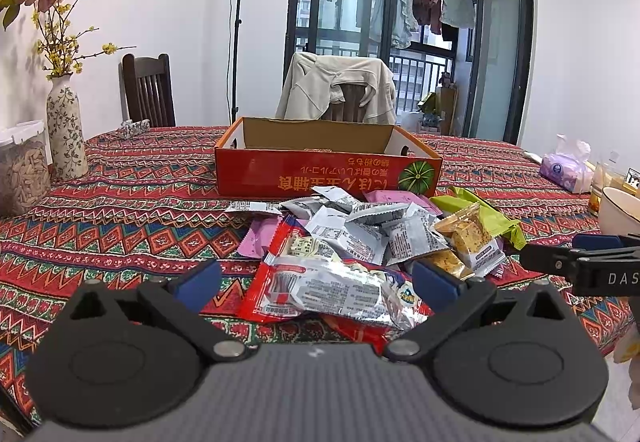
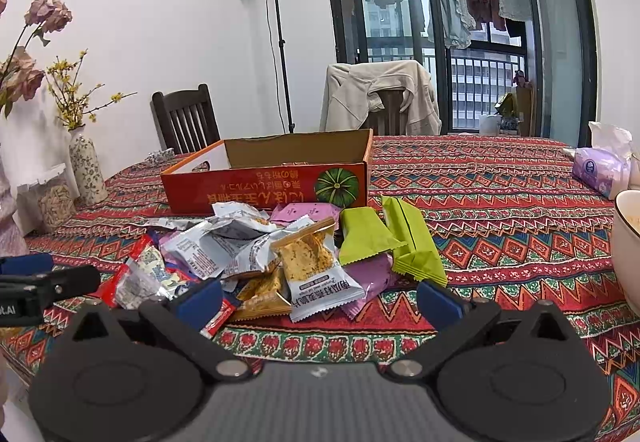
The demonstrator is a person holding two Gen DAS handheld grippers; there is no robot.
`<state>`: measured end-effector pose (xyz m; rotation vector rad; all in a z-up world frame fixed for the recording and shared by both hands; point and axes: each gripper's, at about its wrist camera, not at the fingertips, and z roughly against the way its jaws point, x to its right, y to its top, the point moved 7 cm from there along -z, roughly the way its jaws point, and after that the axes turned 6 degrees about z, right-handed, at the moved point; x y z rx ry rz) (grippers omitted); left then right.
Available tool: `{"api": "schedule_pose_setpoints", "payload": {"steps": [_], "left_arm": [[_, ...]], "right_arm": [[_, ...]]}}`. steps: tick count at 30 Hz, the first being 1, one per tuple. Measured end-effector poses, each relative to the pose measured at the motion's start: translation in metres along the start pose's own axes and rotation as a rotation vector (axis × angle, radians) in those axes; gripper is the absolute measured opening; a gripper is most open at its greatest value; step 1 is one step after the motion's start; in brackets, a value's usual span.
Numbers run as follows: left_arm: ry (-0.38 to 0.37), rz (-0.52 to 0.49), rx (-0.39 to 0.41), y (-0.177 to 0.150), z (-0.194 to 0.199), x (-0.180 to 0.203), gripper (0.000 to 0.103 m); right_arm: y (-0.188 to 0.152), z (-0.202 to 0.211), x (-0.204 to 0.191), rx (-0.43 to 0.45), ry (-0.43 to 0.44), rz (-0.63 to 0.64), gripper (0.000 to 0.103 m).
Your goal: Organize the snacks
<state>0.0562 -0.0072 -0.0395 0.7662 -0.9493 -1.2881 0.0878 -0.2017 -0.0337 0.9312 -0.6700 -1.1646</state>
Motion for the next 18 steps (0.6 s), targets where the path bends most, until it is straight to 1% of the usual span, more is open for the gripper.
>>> {"api": "schedule_pose_setpoints", "payload": {"steps": [18], "left_arm": [[0.000, -0.001, -0.001, -0.0016, -0.0006, -0.0002, 0.103]], "right_arm": [[-0.0033, 0.0000, 0.0021, -0.001, -0.001, -0.003, 0.103]]}}
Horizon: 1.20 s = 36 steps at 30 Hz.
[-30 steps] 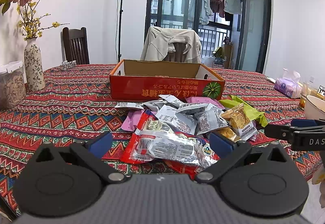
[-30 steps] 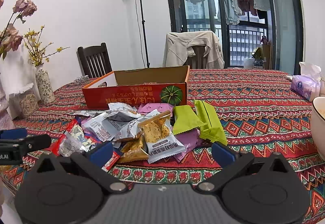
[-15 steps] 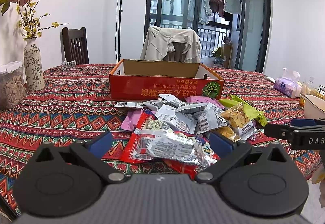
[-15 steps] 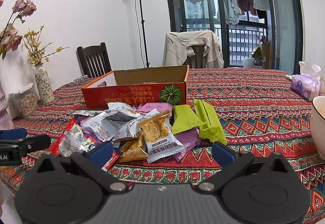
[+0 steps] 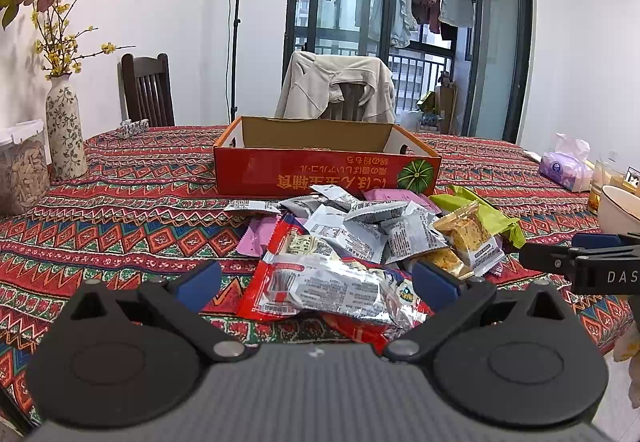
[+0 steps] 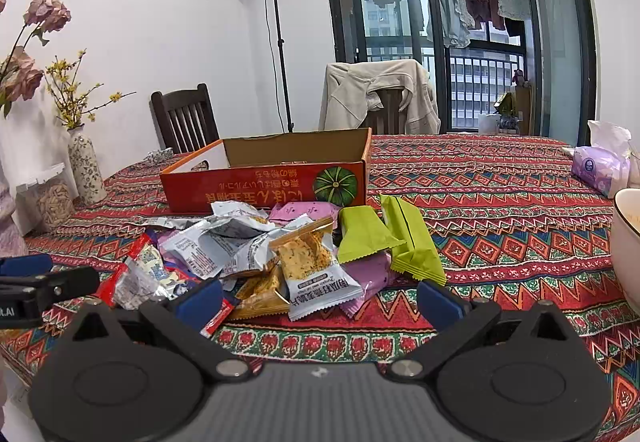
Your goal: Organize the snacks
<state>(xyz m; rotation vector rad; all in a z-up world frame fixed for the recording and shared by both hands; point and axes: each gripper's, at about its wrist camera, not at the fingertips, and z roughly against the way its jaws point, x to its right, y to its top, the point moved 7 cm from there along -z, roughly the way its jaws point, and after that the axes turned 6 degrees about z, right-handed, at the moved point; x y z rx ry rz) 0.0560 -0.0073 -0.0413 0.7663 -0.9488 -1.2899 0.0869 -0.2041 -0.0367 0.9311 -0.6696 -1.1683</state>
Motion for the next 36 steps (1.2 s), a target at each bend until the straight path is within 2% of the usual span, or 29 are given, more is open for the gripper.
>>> {"api": "schedule_pose_setpoints", "payload": {"steps": [16, 22, 36], "left_arm": [[0.017, 0.000, -0.043, -0.006, -0.012, 0.004, 0.103], [0.033, 0.013, -0.055, -0.006, -0.015, 0.001, 0.103], [0.133, 0.071, -0.042, -0.004, 0.001, -0.050, 0.103]], "right_arm": [[-0.003, -0.002, 0.005, -0.010, -0.001, -0.013, 0.103], [-0.004, -0.010, 0.000, -0.018, 0.031, 0.006, 0.103], [0.004, -0.038, -0.074, -0.023, 0.211, 0.192, 0.103]]}}
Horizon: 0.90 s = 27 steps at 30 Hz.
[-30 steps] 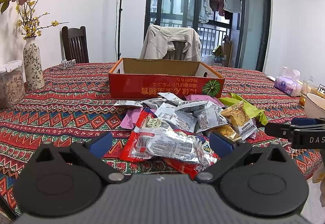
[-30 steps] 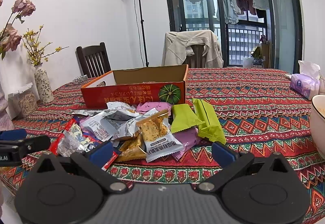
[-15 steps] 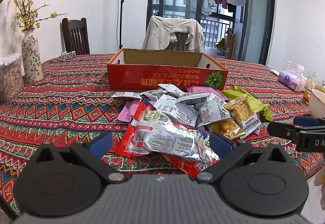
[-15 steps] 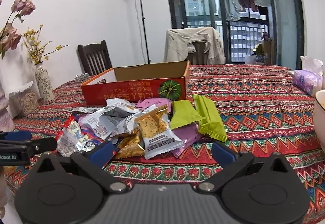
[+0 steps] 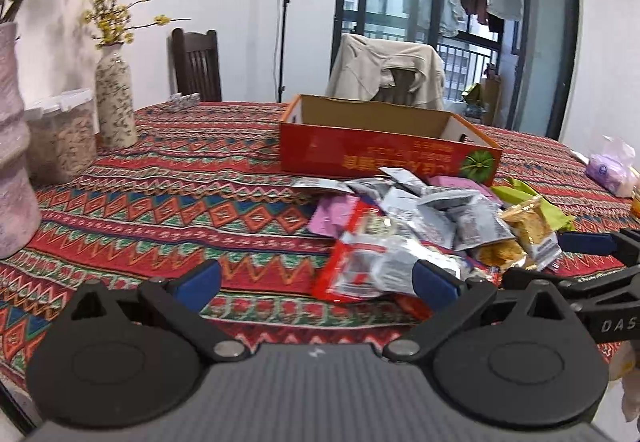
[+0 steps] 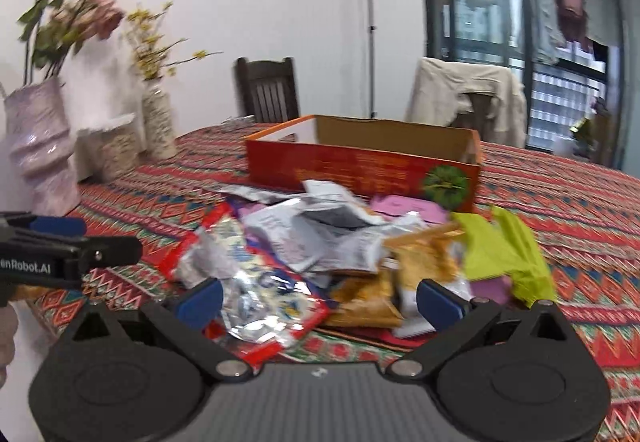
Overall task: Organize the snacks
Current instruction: 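Grasp the red-and-silver snack bag with the right gripper and lift it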
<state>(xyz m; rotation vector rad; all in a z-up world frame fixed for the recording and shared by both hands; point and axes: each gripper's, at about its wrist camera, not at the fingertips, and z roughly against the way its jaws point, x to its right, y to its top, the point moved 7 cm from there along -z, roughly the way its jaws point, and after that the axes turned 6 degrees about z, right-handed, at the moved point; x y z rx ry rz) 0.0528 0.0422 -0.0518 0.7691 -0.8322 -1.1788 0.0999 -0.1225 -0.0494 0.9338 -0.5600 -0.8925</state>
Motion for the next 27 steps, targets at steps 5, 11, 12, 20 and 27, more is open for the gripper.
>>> {"api": "schedule_pose_setpoints", "payload": {"steps": [5, 11, 12, 20, 27], "left_arm": [[-0.003, 0.015, 0.006, 0.001, 0.004, -0.019, 0.103], [-0.004, 0.052, -0.011, -0.001, 0.004, -0.035, 0.103], [0.006, 0.052, -0.011, -0.002, 0.003, -0.037, 0.103], [-0.003, 0.071, -0.020, -0.005, 0.000, -0.044, 0.103], [-0.006, 0.074, -0.035, -0.007, -0.004, -0.043, 0.103]], "right_arm": [[0.008, -0.017, -0.021, -0.010, 0.048, 0.055, 0.103], [0.012, -0.041, -0.037, -0.049, 0.083, 0.106, 0.103], [0.012, -0.045, -0.040, -0.056, 0.083, 0.113, 0.103], [0.014, -0.068, -0.053, -0.098, 0.124, 0.140, 0.098], [0.005, -0.081, -0.062, -0.129, 0.157, 0.176, 0.073]]}}
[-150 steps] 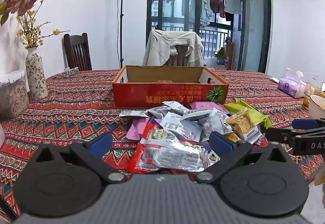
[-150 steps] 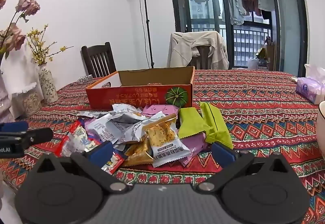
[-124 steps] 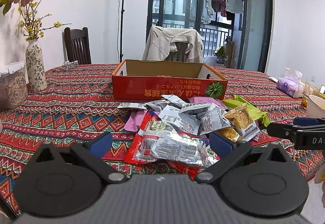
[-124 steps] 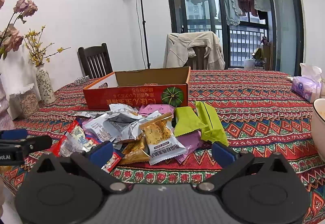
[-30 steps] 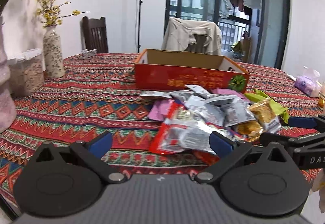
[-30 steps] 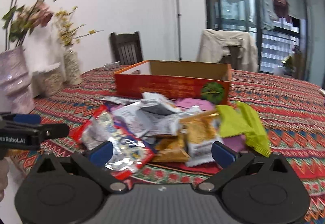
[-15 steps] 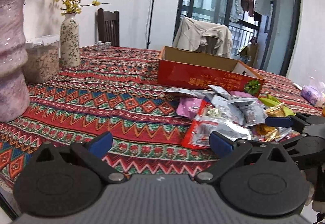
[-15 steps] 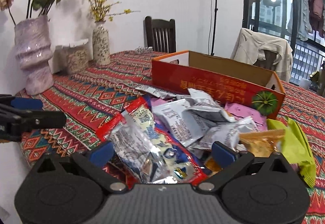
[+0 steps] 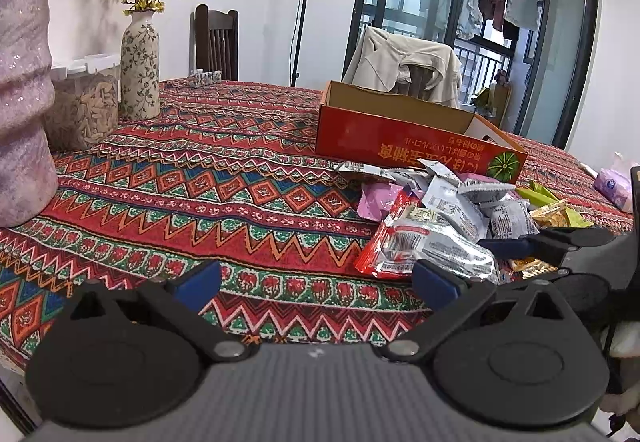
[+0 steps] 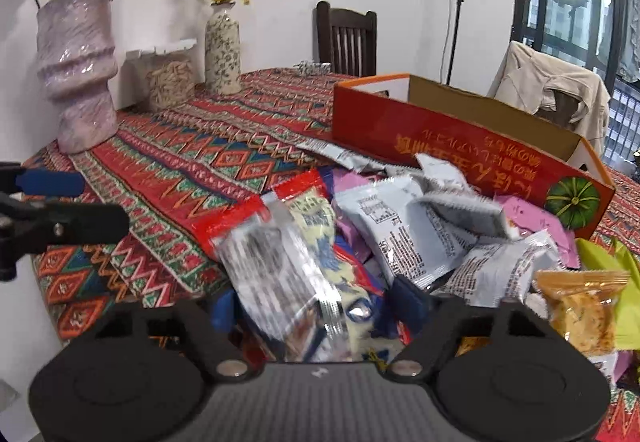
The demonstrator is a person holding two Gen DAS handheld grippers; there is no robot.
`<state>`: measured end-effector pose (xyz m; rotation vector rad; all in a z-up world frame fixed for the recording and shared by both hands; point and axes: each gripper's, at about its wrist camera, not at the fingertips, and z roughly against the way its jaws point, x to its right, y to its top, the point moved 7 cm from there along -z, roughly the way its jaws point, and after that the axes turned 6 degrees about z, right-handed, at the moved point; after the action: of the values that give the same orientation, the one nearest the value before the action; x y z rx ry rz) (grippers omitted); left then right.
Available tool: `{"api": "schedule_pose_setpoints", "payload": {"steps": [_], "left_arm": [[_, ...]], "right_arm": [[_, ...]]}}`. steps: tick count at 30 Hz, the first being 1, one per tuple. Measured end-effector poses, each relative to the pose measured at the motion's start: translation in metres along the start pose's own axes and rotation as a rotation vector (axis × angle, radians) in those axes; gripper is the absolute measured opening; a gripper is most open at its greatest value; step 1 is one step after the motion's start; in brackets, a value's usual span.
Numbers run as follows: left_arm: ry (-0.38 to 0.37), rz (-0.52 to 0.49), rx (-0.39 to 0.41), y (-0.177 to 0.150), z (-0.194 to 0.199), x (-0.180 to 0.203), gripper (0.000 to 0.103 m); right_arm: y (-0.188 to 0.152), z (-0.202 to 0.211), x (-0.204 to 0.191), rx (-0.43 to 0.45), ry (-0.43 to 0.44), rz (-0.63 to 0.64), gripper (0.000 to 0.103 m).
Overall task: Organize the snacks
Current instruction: 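Grasp the red-and-silver snack bag with the right gripper and lift it, then grasp the pink square packet with the left gripper while the right gripper holds the red bag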
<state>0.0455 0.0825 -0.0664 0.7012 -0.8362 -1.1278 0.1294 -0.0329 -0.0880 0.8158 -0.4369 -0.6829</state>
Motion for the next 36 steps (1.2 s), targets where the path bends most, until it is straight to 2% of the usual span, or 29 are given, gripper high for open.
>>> {"api": "schedule_pose_setpoints", "payload": {"steps": [4, 11, 20, 30, 36], "left_arm": [[0.002, 0.002, 0.003, 0.000, 0.000, 0.001, 0.103], [0.010, 0.019, 0.003, 0.003, 0.001, 0.001, 0.103], [0.016, 0.021, -0.011, 0.004, -0.004, 0.011, 0.103], [0.029, -0.031, -0.041, 0.017, -0.038, 0.035, 0.103], [0.094, -0.085, -0.067, 0.031, -0.079, 0.047, 0.103]], "right_arm": [[0.000, 0.001, -0.002, 0.010, 0.020, 0.017, 0.064], [-0.003, 0.016, 0.002, 0.066, 0.028, -0.034, 0.060], [0.000, 0.065, 0.030, 0.223, -0.079, -0.113, 0.060], [-0.003, 0.082, 0.084, 0.271, -0.197, -0.209, 0.060], [-0.006, 0.087, 0.104, 0.278, -0.254, -0.235, 0.060]]}}
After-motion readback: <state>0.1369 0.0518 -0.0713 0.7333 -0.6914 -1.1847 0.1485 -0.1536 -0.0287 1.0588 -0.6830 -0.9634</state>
